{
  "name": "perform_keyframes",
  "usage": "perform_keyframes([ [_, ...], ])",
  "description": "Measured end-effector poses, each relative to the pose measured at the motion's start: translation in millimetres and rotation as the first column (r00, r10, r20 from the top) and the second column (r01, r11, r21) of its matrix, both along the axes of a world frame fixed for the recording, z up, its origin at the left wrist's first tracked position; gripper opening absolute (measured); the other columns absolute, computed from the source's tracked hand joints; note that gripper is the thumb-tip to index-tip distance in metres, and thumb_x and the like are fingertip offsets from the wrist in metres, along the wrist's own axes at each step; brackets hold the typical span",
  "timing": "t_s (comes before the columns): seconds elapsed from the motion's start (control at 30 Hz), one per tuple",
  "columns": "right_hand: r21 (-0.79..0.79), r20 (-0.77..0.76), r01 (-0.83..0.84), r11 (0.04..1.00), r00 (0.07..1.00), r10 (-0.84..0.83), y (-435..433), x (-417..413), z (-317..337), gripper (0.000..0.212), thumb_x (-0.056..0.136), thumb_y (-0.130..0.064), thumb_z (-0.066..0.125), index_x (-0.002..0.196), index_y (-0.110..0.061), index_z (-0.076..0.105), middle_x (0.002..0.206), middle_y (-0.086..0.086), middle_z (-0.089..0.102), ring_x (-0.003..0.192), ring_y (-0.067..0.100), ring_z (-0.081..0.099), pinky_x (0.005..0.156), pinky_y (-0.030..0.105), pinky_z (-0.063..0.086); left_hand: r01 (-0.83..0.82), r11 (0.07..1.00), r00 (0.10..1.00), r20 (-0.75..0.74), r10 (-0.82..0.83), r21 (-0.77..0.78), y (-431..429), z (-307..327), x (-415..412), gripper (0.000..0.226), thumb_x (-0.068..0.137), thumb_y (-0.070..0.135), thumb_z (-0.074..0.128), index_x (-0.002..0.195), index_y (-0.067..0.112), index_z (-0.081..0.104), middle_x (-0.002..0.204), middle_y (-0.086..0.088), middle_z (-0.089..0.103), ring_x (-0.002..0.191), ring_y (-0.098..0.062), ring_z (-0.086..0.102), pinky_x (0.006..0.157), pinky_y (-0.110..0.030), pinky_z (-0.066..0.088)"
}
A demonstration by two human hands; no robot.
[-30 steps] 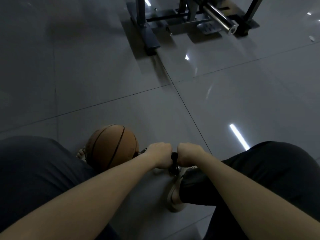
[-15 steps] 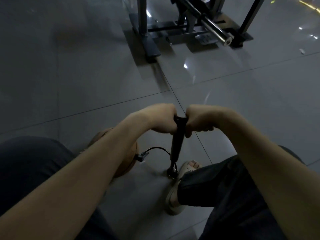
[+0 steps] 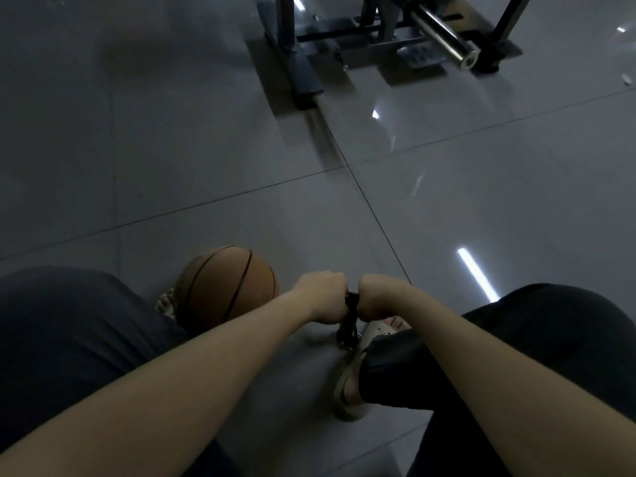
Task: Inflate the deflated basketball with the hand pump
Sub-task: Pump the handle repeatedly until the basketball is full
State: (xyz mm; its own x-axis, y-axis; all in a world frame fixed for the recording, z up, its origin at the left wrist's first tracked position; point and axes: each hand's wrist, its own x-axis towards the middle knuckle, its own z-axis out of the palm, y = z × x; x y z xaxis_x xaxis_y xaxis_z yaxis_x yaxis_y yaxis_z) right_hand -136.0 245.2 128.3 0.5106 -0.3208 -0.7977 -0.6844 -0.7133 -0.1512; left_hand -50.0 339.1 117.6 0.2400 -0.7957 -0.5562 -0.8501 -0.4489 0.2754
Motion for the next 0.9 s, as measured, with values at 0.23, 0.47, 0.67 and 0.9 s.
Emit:
perform_keyframes([
  [0.23,-0.063,-0.007,-0.066,0.996,0.998,0.066,18.0,-21.0,-8.6,0.020,0.082,-0.029,0.064,0.091,-0.015,0.053,0.094,0.009,0.062,0.087,0.029,0.062,0.070,0.033,0.049,0.052,0.998,0.998,-0.031,-0.051,0.026,15.3,-9.4,-17.3,0.011,0.086,0.025,0.058,0.085,0.014,0.055,0.090,-0.009,0.065,0.077,-0.029,0.057,0.063,-0.033,0.043],
  [0.47,0.040,-0.034,0.019,0.999,0.999,-0.018,7.4,-15.4,57.9,0.018,0.084,-0.016,0.071,0.073,-0.008,0.060,0.058,0.005,0.052,0.046,0.017,0.047,0.042,0.023,0.041,0.127,0.990,0.991,-0.054,-0.124,0.067,-0.9,61.2,-3.8,0.012,0.088,0.025,0.063,0.085,0.013,0.064,0.074,-0.003,0.060,0.071,-0.025,0.058,0.058,-0.030,0.044],
  [0.67,0.032,0.138,0.082,0.996,0.987,-0.086,-28.9,15.6,136.7,0.013,0.080,-0.010,0.073,0.086,-0.002,0.064,0.062,0.005,0.051,0.049,0.017,0.043,0.048,0.029,0.039,-0.055,0.989,0.987,-0.157,0.033,-0.136,-16.8,134.8,31.8,0.008,0.088,0.021,0.067,0.082,0.017,0.071,0.069,0.000,0.064,0.062,-0.015,0.057,0.057,-0.028,0.046],
  [0.9,-0.014,0.022,0.014,1.000,1.000,-0.014,-10.4,16.2,64.9,0.013,0.084,-0.008,0.068,0.074,-0.009,0.060,0.064,0.005,0.055,0.051,0.016,0.048,0.049,0.025,0.042,-0.054,0.998,0.996,-0.075,0.052,-0.026,-18.2,57.8,20.9,0.018,0.084,0.029,0.068,0.075,0.014,0.064,0.068,-0.001,0.063,0.060,-0.019,0.058,0.055,-0.032,0.049],
])
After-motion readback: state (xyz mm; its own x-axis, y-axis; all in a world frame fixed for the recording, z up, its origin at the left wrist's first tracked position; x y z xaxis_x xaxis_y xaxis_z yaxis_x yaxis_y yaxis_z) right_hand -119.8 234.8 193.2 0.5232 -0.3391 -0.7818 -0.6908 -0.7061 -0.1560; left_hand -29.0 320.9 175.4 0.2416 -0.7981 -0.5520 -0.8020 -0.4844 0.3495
